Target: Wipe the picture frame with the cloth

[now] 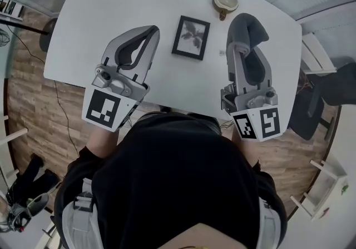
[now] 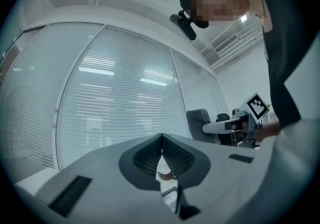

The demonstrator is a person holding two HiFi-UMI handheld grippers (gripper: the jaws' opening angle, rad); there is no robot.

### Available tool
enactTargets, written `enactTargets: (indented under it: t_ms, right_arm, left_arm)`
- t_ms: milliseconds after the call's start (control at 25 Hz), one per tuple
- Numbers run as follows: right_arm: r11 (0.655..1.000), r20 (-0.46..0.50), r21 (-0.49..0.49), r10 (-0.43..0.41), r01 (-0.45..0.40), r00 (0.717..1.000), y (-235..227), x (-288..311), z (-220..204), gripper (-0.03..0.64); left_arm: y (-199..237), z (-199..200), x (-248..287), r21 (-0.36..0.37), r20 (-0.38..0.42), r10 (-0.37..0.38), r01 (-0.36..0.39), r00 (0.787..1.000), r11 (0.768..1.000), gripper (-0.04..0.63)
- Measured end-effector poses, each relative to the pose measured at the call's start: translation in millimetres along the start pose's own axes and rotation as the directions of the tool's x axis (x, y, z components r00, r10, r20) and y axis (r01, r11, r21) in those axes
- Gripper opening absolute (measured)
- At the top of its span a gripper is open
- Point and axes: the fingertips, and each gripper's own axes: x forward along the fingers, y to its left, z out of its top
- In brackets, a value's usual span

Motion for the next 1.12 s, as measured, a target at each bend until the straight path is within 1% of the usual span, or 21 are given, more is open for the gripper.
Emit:
enactTargets:
  t_ms: [160, 360, 520, 680, 1120]
  right_arm:
    - [0.999, 0.0, -0.015, -0.042, 0.042, 0.999, 1, -6, -3, 0.094]
    - [0.998, -0.007, -0.022, -0.061, 0.061, 0.998, -3, -13, -3, 0.094]
    - [0.998, -0.01, -0.019, -0.061, 0.061, 0.998, -7, -12, 0, 0.094]
    - [0.998, -0.022, -0.007, -0.056, 0.056, 0.998, -8, -11, -5, 0.094]
    - [0.999, -0.043, 0.005, -0.043, 0.043, 0.998, -5, -10, -14, 0.095]
  left_arm:
    - [-2, -7, 4, -0.012, 0.004, -0.048, 0.048, 0.999, 0.999, 0.012]
    - [-5, -10, 9, -0.017, 0.003, -0.063, 0.063, 0.998, 0.998, 0.012]
    - [-5, -11, 17, -0.029, 0.0, -0.066, 0.066, 0.998, 0.997, 0.014]
    - [-8, -14, 18, -0.022, -0.019, -0.082, 0.082, 0.996, 0.996, 0.014]
    - [-13, -41, 19, -0.052, -0.073, -0.105, 0.101, 0.992, 0.994, 0.017]
